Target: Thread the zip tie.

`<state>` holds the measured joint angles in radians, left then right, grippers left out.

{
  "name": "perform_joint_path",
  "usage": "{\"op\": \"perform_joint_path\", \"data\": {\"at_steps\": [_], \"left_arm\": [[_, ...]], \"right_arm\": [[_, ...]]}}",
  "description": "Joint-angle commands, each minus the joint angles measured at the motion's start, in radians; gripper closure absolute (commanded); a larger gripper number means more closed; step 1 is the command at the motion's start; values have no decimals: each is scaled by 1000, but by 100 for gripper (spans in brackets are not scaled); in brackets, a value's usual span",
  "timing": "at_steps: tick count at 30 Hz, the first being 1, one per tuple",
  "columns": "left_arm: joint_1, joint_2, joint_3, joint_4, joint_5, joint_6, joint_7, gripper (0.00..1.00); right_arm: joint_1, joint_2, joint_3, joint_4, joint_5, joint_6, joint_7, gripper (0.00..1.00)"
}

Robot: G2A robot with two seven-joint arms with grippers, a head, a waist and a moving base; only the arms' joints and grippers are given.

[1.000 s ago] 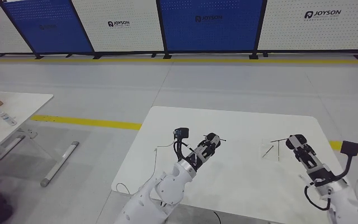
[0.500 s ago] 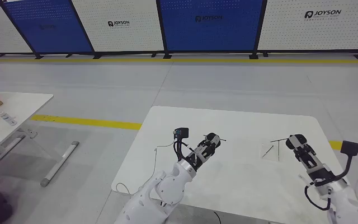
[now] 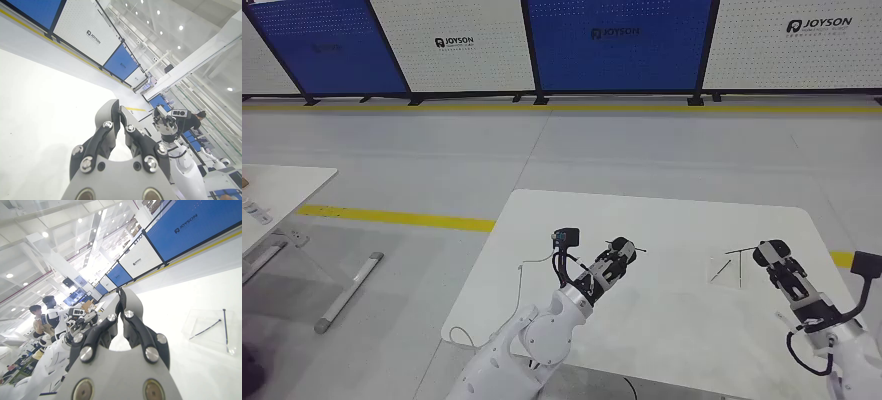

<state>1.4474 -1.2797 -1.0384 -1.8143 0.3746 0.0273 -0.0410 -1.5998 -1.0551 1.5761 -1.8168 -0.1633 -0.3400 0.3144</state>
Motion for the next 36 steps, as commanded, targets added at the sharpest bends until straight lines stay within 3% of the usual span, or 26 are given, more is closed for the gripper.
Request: {"op": "perform_joint_path", "data": {"at_steps": [1,18,25,30,36], "left_arm": [[0,0,0,0,0,0,0,100],[0,0,0,0,1,0,0,100],[5,4,-29,24,55,10,43,100],[-18,-1,-3,67,90,22,53,100],[-28,-4,4,84,86,32,51,100]], "right_arm": [[0,0,0,0,0,0,0,100],[0,0,0,0,0,1,-2,100],[1,-15,-83,13,-31,1,-64,100],[24,-30,-165,26,-81,4,-137,100],[30,-32,-176,32,-78,7,-138,100]]}}
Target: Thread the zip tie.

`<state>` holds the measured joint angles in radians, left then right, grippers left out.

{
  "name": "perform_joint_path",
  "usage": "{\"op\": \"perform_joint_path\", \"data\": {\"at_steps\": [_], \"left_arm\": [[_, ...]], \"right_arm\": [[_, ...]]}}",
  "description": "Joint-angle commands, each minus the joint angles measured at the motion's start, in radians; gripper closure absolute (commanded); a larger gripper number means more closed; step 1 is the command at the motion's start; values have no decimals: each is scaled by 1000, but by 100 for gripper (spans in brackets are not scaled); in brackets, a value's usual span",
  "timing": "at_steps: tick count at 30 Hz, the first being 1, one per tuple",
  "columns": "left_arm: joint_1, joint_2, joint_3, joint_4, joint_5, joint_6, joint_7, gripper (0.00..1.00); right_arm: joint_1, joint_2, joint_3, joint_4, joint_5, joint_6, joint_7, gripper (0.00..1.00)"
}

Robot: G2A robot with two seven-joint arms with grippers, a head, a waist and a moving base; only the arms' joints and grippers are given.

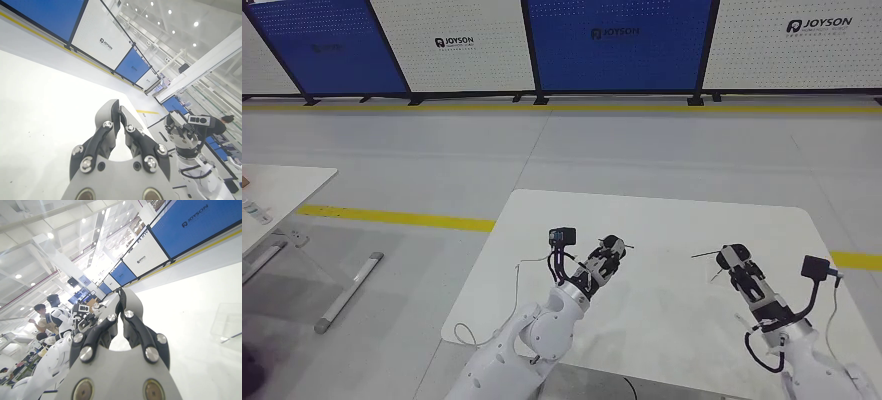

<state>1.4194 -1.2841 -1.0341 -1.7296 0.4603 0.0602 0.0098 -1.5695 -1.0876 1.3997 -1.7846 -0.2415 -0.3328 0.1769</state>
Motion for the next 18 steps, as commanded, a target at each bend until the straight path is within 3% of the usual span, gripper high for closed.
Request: {"op": "perform_joint_path", "data": {"at_steps": [1,7,13,18], "left_arm": [[0,0,0,-1,0,-1,0,100],[-8,-1,0,11,-3,0,-10,100],[-44,-8,32,38,46,24,0,100],[-47,-11,47,45,66,24,-3,100]], "right_arm": [[0,0,0,0,0,0,0,100],[4,-4,-17,-5,-20,16,-16,100],[49,-32,-144,24,-72,40,-134,100],[97,-55,-225,71,-133,69,-238,100]]}}
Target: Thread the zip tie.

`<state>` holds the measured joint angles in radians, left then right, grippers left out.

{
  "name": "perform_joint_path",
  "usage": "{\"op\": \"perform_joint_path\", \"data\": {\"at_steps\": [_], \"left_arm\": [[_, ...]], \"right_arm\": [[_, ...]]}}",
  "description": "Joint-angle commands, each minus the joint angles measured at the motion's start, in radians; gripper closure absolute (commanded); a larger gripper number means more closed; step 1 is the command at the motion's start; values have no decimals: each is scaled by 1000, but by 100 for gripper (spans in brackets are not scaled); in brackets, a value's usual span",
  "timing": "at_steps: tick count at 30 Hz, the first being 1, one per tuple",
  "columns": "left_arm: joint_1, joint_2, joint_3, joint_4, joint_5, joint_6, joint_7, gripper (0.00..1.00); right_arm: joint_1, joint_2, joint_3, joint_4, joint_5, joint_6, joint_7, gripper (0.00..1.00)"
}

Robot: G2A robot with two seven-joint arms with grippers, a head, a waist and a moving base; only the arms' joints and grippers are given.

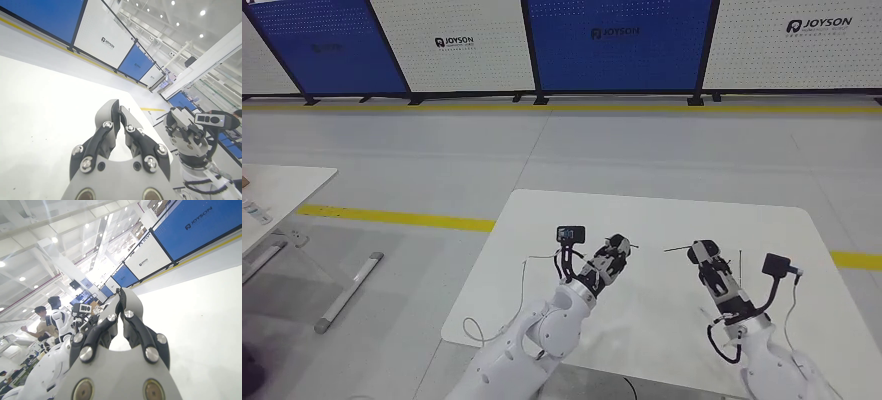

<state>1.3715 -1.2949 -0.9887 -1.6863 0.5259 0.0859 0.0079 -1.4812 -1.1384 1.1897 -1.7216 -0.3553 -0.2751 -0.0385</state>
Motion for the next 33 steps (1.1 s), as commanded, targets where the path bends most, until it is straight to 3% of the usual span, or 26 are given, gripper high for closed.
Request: {"op": "perform_joint_path", "data": {"at_steps": [1,11,17,22,33], "left_arm": [[1,-1,4,2,-6,-6,-6,100],[2,-1,4,2,-7,-7,-6,100],[8,-2,-3,1,-39,-33,-5,100],[23,0,-2,-19,-67,-73,-46,100],[24,-2,-6,-17,-79,-65,-28,100]], "right_arm": [[14,-8,-26,14,-28,18,-34,100],[17,-9,-32,18,-37,23,-39,100],[29,-22,-55,48,-31,35,-46,100],[46,-31,-74,69,-22,24,-26,100],[44,-33,-70,65,-26,28,-26,100]]}}
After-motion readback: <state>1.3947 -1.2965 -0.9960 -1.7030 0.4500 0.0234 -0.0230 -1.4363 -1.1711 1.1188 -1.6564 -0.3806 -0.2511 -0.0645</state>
